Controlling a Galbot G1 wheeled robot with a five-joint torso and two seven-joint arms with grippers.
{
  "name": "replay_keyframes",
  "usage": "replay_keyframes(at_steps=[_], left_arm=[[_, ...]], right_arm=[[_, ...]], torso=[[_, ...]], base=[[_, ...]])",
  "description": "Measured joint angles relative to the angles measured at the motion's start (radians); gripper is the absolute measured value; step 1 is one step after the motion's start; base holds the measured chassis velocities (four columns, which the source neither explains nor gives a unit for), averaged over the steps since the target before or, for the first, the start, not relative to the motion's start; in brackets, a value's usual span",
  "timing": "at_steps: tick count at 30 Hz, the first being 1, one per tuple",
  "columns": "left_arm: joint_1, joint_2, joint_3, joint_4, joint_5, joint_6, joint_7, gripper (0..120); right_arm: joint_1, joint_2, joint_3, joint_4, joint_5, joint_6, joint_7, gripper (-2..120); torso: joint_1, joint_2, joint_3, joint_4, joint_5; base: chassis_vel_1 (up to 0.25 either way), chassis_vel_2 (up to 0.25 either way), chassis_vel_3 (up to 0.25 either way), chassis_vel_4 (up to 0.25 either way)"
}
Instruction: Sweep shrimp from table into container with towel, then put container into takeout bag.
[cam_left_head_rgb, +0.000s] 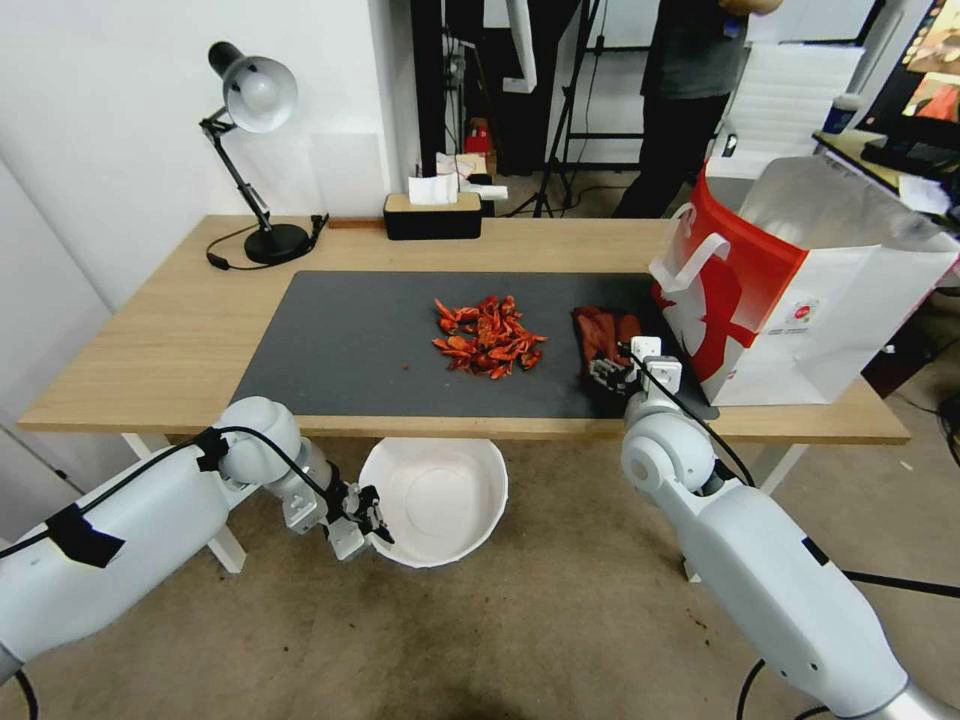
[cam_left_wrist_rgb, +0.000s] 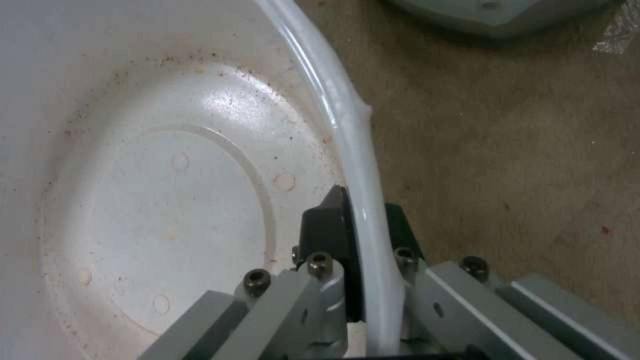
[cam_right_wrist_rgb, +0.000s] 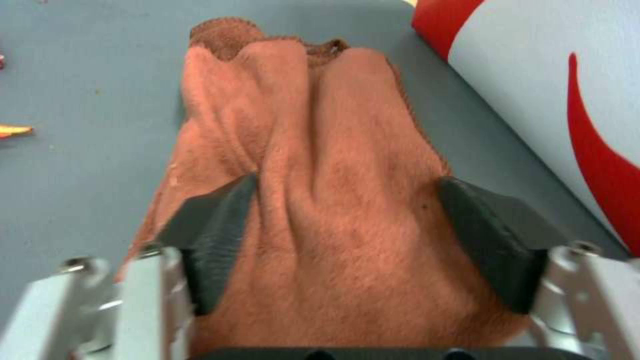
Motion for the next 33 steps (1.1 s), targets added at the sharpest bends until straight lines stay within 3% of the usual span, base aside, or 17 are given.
replay_keyframes(at_steps=[15, 20, 27, 33], left_arm=[[0.038, 0.014, -0.041, -0.015, -0.001, -0.017, -0.015, 0], [0.042, 0.014, -0.058, -0.015, 0.012, -0.032, -0.019, 0], [0.053, 0.013, -0.070, -0.014, 0.019, -0.034, -0.038, 0], [0.051, -0.020, -0.070, -0.001, 0.064, -0.055, -0.041, 0]], right_arm=[[-0.002, -0.002, 0.002, 0.011, 0.039, 0.005, -0.002, 10], [-0.001, -0.014, 0.005, 0.024, 0.018, 0.048, -0.075, 5], [0.047, -0.060, 0.007, 0.016, -0.078, 0.157, -0.251, 5], [0.141, -0.114, -0.051, -0.065, -0.149, 0.201, -0.411, 5]], torso=[[0.000, 0.000, 0.000, -0.0003, 0.0001], [0.000, 0.000, 0.000, -0.0004, 0.0005], [0.000, 0.000, 0.000, -0.0001, 0.0003], [0.000, 0.000, 0.000, 0.0001, -0.0002]], base=[[0.000, 0.000, 0.000, 0.000], [0.000, 0.000, 0.000, 0.000], [0.000, 0.000, 0.000, 0.000], [0.000, 0.000, 0.000, 0.000]])
